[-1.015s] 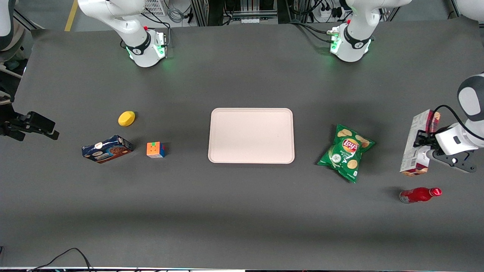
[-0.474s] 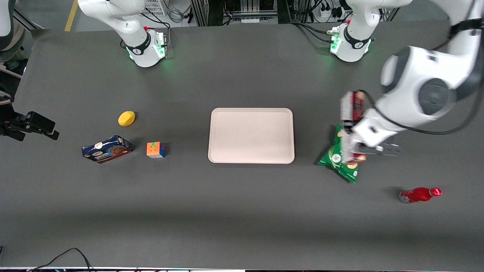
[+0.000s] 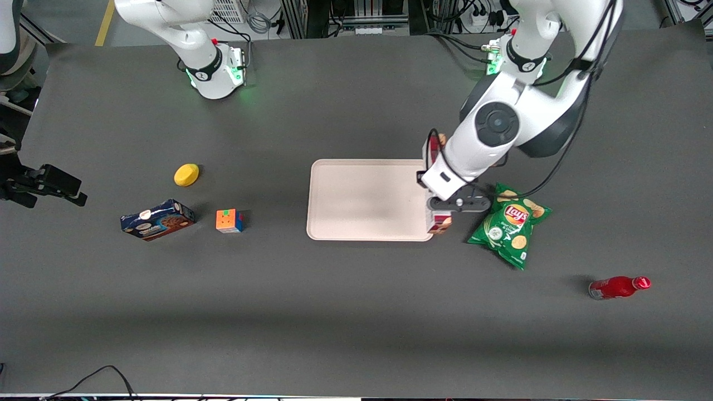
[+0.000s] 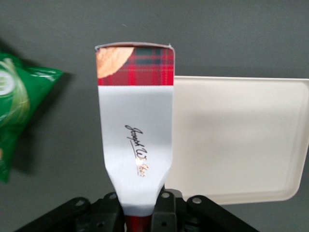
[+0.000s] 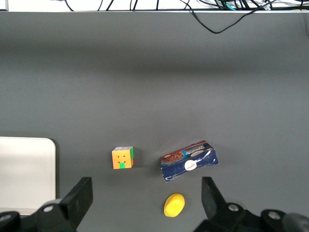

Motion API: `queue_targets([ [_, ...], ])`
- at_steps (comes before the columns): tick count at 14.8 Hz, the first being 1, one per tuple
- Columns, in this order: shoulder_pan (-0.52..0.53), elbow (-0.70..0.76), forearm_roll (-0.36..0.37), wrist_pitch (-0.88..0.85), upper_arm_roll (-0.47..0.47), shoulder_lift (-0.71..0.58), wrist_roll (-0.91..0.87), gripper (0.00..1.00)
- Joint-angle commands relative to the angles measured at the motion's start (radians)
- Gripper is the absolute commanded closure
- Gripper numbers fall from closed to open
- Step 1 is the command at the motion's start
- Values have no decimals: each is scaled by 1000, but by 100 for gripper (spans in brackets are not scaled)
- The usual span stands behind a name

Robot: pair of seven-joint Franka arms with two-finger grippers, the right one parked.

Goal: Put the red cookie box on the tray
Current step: 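Carry the cookie box over the chip bag onto the tray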

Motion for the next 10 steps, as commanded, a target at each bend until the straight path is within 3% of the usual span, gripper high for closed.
queue_targets([
  [1, -25, -34, 113, 152, 0, 96, -105, 100],
  [3, -44, -32, 227, 198, -1, 155, -217, 100],
  [10, -61, -48, 241, 221, -12, 213, -239, 100],
])
